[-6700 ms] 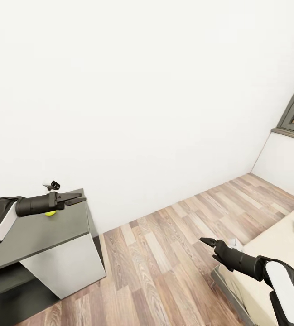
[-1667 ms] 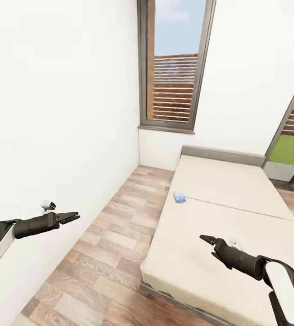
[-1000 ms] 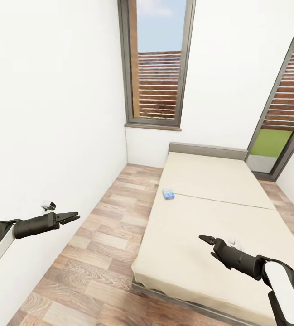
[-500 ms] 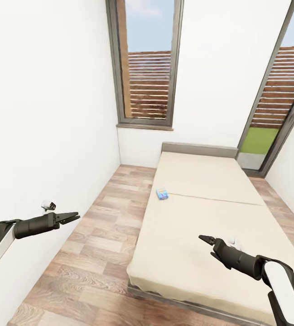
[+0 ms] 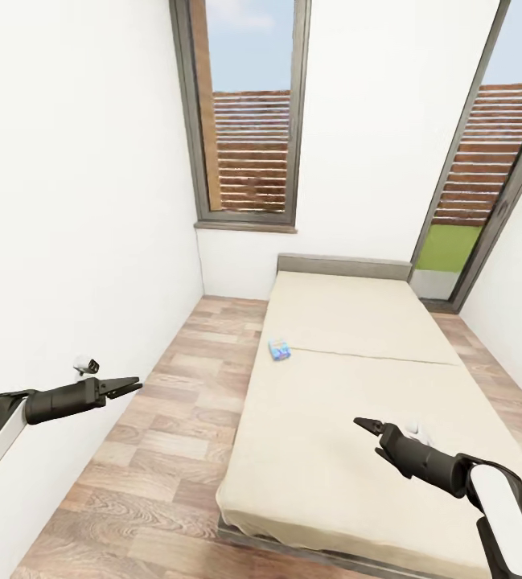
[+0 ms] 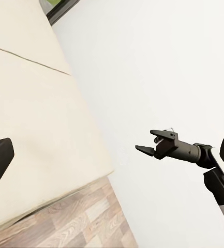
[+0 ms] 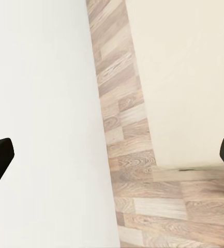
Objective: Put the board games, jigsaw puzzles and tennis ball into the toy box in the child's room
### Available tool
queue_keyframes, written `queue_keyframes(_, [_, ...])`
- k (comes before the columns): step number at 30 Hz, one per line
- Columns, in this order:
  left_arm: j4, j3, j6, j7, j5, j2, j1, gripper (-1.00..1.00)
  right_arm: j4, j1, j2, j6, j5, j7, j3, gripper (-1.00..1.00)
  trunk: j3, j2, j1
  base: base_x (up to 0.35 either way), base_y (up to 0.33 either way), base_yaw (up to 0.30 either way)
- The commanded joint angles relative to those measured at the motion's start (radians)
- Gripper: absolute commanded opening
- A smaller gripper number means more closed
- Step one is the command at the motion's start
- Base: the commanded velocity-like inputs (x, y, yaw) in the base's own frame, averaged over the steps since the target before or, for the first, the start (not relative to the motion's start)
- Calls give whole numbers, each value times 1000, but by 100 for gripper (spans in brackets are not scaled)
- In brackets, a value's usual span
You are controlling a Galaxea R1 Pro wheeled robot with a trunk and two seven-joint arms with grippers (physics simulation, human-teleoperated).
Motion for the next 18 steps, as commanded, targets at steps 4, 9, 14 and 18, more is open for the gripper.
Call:
queue_keyframes(4, [0,-5,11,-1,7,1,-1,100,0,-1,0,4,-11,-10,-2,100,-2,-2,1,120,85,-113])
queue_keyframes(9, [0,-5,11,-1,7,1,-1,100,0,-1,0,4,-11,-10,-3,100,-2,-2,1,156,198,-227])
queue_keyframes(14, [0,-5,11,-1,7,1,-1,100,0,-1,0,3,-11,-10,-2,100,-2,-2,1,159,134,-268])
queue_keyframes(18, [0,-5,10,-1,7,1,-1,100,0,-1,0,3,-10,-10,0,100,-2,-2,1,85,35,-279])
